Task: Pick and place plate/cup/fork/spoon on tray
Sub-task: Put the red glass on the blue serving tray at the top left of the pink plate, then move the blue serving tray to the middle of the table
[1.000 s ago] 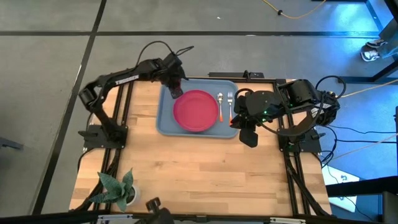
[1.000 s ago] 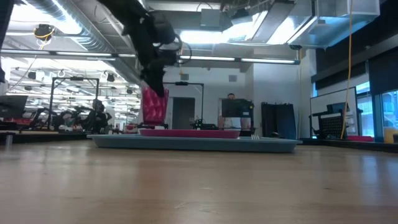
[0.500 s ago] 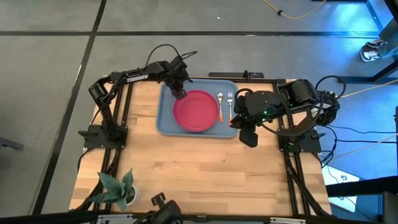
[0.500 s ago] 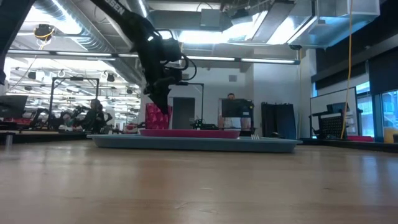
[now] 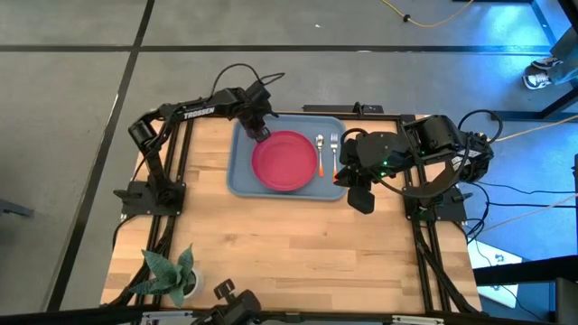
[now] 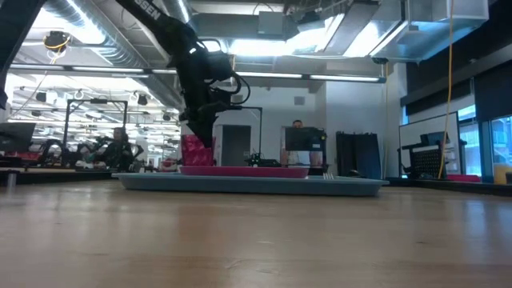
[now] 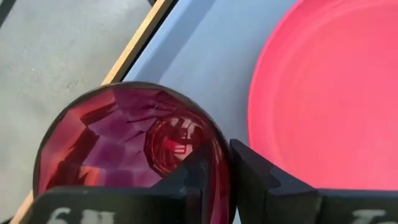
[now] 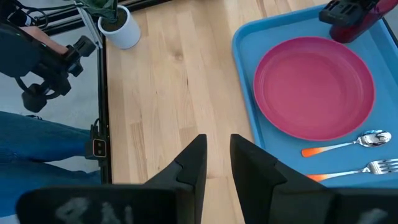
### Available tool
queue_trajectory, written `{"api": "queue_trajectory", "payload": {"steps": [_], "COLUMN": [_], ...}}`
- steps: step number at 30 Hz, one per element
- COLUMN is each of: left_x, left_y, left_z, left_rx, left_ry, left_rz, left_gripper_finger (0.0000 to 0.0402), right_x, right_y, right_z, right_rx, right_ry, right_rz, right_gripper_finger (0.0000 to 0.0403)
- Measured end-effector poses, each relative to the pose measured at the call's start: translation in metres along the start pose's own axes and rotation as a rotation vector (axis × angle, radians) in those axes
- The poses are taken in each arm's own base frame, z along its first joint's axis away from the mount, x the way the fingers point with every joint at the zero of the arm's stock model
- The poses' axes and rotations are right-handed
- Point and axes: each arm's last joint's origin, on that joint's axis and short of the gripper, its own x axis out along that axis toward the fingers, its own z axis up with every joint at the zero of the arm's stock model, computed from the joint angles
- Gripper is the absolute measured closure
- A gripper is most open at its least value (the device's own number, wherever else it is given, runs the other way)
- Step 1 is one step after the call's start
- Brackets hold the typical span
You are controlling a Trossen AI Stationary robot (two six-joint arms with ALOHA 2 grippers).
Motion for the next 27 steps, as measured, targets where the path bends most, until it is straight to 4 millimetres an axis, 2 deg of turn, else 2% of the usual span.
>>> {"api": "queue_trajectory", "payload": {"steps": [10, 14, 22, 27], "left_x": [-0.001, -0.007, -0.037, -0.067], "left_y": [-0.004, -0.006, -0.007, -0.009], "left_z": [-0.003, -0.003, 0.000, -0.002], "left_rx": [-0.029, -0.024, -0.013, -0.074], "left_ry": [0.028, 0.026, -0.063, -0.138], "left_rz": [-0.010, -0.012, 0.000, -0.019], "left_gripper_finger": [0.0352, 0.0352, 0.0351, 0.0351], "right_x": [0.000, 0.000, 0.000, 0.001], "right_y": [0.000, 0.000, 0.000, -0.002], "right_z": [0.000, 0.000, 0.000, -0.003], "right_rx": [0.000, 0.000, 0.000, -0.004], "right_ry": [0.000, 0.000, 0.001, 0.034], "right_rz": [0.000, 0.000, 0.000, -0.021], "right_gripper_finger": [0.0327, 0.0327, 0.0327, 0.0327]}}
